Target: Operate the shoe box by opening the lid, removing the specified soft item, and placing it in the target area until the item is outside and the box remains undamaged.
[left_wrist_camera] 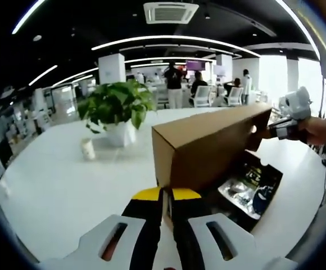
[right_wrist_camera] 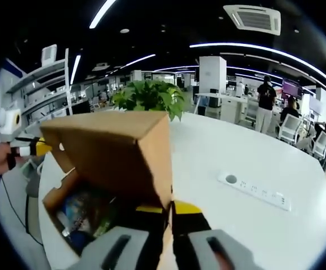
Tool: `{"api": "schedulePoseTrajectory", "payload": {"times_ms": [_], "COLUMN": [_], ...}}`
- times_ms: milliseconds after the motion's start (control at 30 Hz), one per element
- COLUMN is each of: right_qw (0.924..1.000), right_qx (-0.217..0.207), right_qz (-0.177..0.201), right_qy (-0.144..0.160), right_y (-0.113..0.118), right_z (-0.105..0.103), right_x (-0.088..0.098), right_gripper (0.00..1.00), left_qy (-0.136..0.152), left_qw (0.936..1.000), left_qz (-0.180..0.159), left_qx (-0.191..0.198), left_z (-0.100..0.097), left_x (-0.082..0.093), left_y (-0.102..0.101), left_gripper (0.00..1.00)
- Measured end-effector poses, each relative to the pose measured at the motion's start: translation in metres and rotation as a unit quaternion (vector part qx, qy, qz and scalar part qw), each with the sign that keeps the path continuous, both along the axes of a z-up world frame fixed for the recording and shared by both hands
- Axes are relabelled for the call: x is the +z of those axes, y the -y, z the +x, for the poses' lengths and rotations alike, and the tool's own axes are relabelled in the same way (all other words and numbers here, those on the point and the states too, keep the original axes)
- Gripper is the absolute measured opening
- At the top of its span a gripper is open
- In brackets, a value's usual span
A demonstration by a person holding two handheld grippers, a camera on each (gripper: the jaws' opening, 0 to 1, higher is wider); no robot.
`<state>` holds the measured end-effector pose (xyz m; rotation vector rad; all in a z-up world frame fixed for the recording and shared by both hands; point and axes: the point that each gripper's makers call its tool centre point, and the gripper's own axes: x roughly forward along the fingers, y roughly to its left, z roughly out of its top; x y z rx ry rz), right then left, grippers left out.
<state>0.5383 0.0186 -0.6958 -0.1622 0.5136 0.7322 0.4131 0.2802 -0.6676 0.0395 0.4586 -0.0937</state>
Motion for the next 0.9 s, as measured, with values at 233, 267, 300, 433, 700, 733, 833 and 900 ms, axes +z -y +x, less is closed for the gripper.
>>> {"api": "schedulePoseTrajectory", "payload": {"times_ms": [233,267,300,433,700,733,833,900], "right_qw": [1.0,1.0,1.0,1.0,1.0,1.0,1.0,1.0], "right_qx": [0.003,0.003,0.003,0.003,0.005,0.005,0.005,0.005], "right_qz": [-0.001,-0.001,-0.001,-0.002,-0.005,-0.005,-0.006,-0.008], "right_qy": [0.002,0.002,0.002,0.003,0.004,0.003,0.002,0.001], "right_y": [-0.001,-0.001,-0.001,-0.002,-0.003,-0.003,-0.004,-0.004], "right_z": [0.003,0.004,0.005,0.007,0.01,0.01,0.011,0.011], "right_x": [0.0,0.0,0.0,0.0,-0.001,-0.002,-0.003,-0.004], "right_gripper": [0.0,0.0,0.0,0.0,0.0,0.0,0.0,0.0], "left_qy": [-0.012,-0.014,-0.015,-0.019,-0.033,-0.034,-0.038,-0.04], "left_qw": [0.9999,0.9999,0.9999,0.9998,0.9993,0.9993,0.9991,0.9991], "left_qz": [-0.001,-0.001,-0.002,-0.003,-0.005,-0.006,-0.006,-0.004], "left_qx": [0.004,0.005,0.006,0.009,0.015,0.015,0.015,0.011], "left_z": [0.007,0.008,0.009,0.014,0.019,0.019,0.02,0.021], "left_x": [-0.01,-0.011,-0.011,-0.015,-0.025,-0.026,-0.029,-0.031], "left_y": [-0.003,-0.003,-0.004,-0.007,-0.009,-0.009,-0.009,-0.009], "left_gripper": [0.03,0.03,0.03,0.03,0.03,0.03,0.03,0.03]}}
